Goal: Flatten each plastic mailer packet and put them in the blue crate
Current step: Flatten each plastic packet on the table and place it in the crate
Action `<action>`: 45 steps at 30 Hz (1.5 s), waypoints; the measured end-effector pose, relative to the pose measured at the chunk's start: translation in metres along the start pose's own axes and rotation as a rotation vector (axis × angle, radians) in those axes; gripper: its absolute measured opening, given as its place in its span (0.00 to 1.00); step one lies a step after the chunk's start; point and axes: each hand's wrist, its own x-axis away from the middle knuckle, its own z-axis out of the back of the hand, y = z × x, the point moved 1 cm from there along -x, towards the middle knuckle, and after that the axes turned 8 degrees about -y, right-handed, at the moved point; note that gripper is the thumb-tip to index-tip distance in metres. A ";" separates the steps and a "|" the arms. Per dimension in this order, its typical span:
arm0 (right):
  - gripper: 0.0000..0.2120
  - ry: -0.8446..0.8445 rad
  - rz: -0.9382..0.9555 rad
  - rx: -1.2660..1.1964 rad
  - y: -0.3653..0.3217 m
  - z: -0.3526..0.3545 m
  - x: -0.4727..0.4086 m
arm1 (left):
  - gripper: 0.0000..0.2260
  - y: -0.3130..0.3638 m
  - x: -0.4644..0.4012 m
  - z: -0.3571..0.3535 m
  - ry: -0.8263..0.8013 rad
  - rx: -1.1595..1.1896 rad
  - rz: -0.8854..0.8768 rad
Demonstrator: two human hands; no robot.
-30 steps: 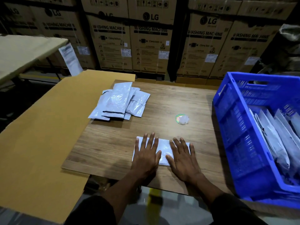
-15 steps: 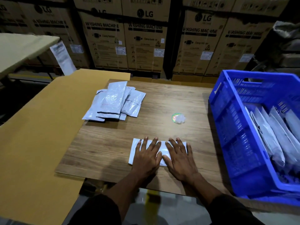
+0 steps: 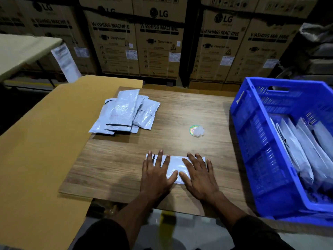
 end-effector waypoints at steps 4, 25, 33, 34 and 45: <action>0.34 -0.011 -0.008 -0.009 -0.001 0.003 0.001 | 0.28 0.001 -0.001 -0.002 -0.042 0.007 0.024; 0.30 -0.042 0.371 0.252 0.001 0.018 0.016 | 0.29 -0.006 0.007 -0.001 -0.039 0.000 0.006; 0.26 -0.090 0.197 0.162 0.001 0.038 0.008 | 0.36 -0.009 0.020 0.003 0.098 -0.064 -0.224; 0.26 -0.100 0.189 0.163 0.002 0.039 0.009 | 0.35 -0.010 0.020 0.002 0.071 -0.059 -0.211; 0.29 -0.145 0.286 0.255 0.005 0.028 0.025 | 0.21 -0.010 0.016 0.002 -0.086 0.004 -0.153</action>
